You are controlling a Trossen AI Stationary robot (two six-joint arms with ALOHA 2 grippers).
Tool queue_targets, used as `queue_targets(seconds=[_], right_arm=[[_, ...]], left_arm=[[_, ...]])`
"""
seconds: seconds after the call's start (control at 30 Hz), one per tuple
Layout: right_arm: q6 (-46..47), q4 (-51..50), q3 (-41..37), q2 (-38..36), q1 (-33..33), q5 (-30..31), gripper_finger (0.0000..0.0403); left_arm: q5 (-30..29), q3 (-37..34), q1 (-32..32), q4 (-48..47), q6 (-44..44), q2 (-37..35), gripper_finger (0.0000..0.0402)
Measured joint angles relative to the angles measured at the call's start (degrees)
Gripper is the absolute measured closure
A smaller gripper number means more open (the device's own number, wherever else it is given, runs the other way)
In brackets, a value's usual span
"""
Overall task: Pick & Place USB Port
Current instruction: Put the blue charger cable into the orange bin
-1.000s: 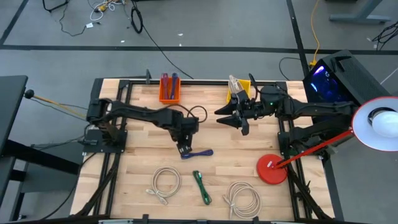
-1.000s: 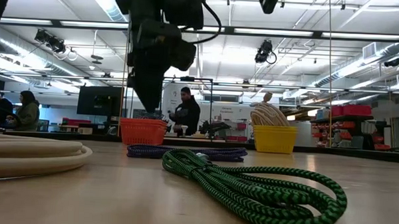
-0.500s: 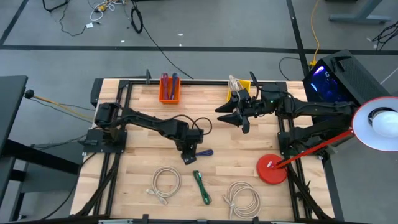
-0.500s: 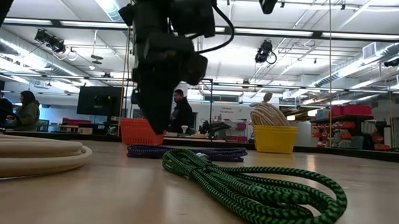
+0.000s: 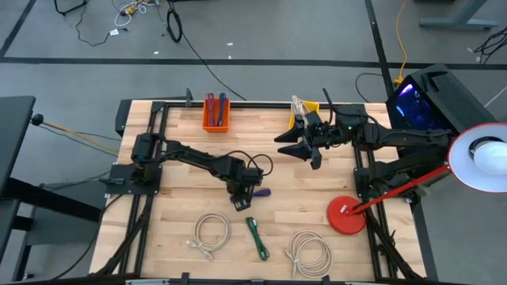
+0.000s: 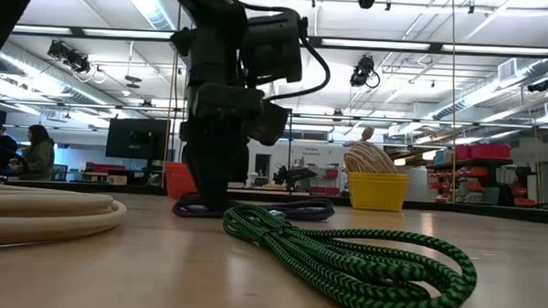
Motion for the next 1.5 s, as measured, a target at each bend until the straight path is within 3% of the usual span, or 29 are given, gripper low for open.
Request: queue_targets(seconds=[0.07,0.17,0.33,0.57,0.73,0.9,1.03,1.27,1.5], right_arm=[[0.00,-0.15,0.01,0.00,0.00,0.02,0.0199],[0.00,-0.25,-0.01,0.00,0.00,0.38,0.0199],[-0.57,-1.28,0.01,0.00,-0.35,3.23,0.0199],[-0.41,-5.15,0.01,-0.04,-1.16,6.80,0.0199],[-0.35,-5.38,0.01,-0.02,-1.16,9.74,0.0199],[0.03,-3.45,0.01,-0.04,-1.16,12.91,0.0199],[0.04,-1.34,0.08,0.06,-1.16,14.75,0.0199],[-0.63,1.97,0.10,0.35,-1.16,16.63,0.0199],[-1.46,2.21,0.10,3.12,-1.20,16.67,0.0199]], left_arm=[[-0.31,0.00,0.11,-0.22,-0.02,-0.08,0.0360],[-1.98,-0.10,0.56,0.18,-0.29,-1.30,0.0385],[-7.62,-0.76,2.17,-3.34,-1.15,-5.81,0.0388],[-16.00,-0.71,5.60,-9.50,-3.45,-19.96,0.0388],[-22.82,-0.45,8.20,-3.28,-5.22,-33.29,0.0388],[-26.33,-0.36,8.89,7.97,-3.37,-41.59,0.0388],[-24.98,-0.38,8.38,17.28,-0.21,-42.24,0.0388],[-22.73,-0.52,7.83,21.34,-0.30,-39.56,0.0388],[-17.42,-0.43,6.49,31.85,-0.35,-35.36,0.0388]])
